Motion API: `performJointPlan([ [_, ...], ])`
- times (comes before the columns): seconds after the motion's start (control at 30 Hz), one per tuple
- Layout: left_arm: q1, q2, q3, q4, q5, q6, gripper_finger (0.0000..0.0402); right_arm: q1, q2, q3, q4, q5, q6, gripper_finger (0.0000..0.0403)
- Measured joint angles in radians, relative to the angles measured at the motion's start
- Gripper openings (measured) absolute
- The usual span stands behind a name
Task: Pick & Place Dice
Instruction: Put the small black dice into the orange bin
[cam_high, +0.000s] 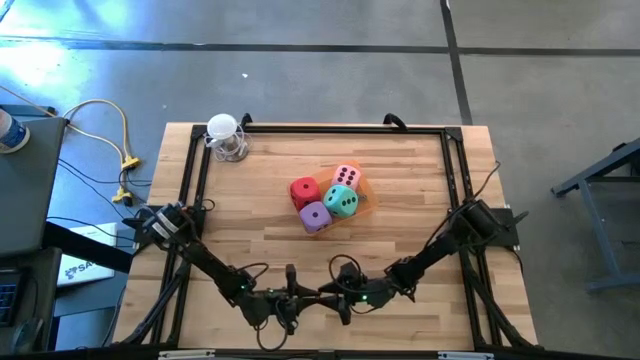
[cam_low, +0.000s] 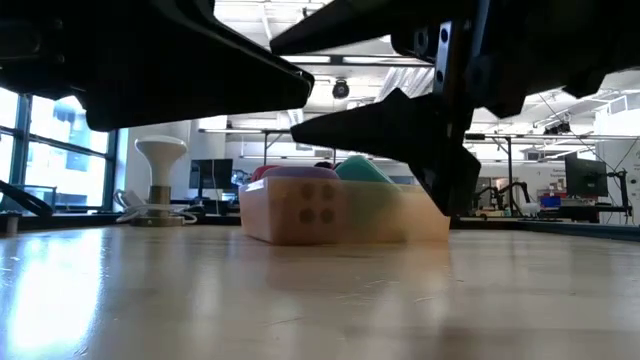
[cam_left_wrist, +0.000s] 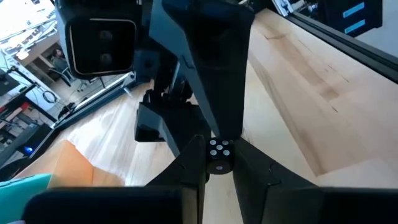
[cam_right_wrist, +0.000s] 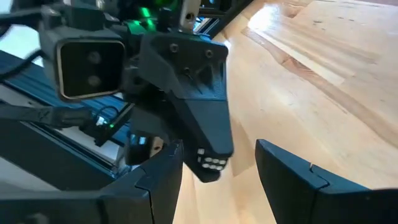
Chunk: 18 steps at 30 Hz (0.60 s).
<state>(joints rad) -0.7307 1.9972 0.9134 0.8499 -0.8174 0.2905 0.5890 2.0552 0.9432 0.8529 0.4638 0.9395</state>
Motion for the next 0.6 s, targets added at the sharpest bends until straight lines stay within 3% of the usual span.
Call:
performJointPlan([
  [0.33,0.022,-0.001,0.0,-0.011,0.016,-0.027,0.0047,-0.009,0.0,0.0,-0.003,-0.029,-0.028,0.0184],
  [0.6,0.023,-0.001,0.001,-0.016,0.023,-0.021,0.0048,-0.015,0.0,0.0,0.0,-0.033,-0.059,0.0099],
])
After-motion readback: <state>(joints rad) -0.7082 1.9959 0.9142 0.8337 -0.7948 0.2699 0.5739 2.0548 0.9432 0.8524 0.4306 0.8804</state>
